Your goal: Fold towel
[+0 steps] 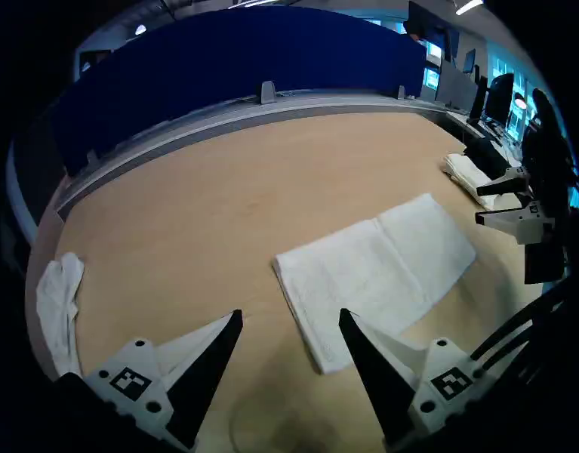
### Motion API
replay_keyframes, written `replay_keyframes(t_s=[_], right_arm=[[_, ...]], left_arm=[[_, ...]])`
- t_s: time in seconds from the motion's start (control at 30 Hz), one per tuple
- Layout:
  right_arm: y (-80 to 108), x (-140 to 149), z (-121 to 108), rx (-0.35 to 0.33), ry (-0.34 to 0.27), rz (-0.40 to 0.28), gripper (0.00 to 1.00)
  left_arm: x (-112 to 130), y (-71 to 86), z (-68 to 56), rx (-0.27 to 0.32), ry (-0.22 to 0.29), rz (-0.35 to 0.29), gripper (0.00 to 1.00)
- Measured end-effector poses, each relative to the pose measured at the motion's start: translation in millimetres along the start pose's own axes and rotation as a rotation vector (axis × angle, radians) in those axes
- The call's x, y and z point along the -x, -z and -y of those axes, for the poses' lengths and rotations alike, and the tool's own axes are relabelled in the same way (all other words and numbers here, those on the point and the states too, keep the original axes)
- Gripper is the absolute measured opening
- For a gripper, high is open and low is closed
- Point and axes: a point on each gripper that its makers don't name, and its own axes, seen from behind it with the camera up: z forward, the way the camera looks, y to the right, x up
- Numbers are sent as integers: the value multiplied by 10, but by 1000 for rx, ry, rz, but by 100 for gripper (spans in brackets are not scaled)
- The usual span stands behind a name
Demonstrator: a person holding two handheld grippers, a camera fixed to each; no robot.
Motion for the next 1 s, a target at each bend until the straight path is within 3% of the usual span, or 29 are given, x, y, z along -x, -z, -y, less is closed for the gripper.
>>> replay_keyframes(t_s=[0.43, 0.67, 1.0], right_arm=[[237, 255, 92, -7, 5, 24, 100], [277, 320, 116, -15, 12, 31, 100], [239, 398, 194, -73, 72, 57, 100]], left_arm=[[419, 314, 18, -23, 34, 17, 95], [484, 371, 26, -37, 46, 13, 95], [657, 663, 200, -106, 112, 2, 95]])
